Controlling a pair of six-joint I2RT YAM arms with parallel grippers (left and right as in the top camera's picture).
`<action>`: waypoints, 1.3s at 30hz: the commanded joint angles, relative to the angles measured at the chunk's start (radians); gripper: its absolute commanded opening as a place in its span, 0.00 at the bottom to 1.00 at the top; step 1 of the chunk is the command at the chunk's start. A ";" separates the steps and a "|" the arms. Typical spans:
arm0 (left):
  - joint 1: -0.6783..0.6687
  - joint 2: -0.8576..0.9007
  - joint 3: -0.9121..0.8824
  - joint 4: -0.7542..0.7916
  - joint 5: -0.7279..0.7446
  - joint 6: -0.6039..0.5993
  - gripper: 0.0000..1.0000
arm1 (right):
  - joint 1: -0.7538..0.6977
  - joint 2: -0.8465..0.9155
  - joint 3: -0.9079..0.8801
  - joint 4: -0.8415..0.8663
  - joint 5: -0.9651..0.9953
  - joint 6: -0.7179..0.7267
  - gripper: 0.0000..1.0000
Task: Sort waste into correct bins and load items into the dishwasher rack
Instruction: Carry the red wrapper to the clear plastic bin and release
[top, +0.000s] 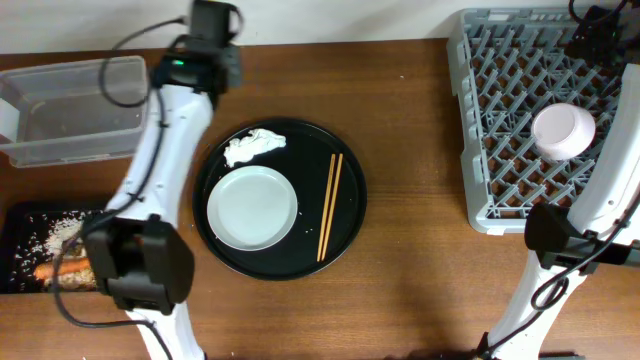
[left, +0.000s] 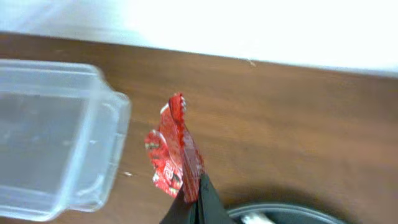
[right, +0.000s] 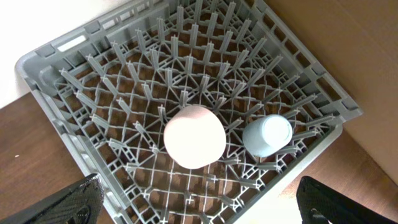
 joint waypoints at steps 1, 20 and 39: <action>0.129 -0.024 0.014 0.034 -0.004 -0.090 0.00 | -0.001 -0.028 -0.003 -0.006 0.018 0.004 0.98; 0.459 0.076 0.013 0.096 0.151 -0.151 0.00 | -0.001 -0.028 -0.003 -0.006 0.018 0.004 0.98; 0.575 -0.169 0.013 -0.188 0.143 -0.152 0.01 | -0.001 -0.028 -0.003 -0.006 0.018 0.004 0.98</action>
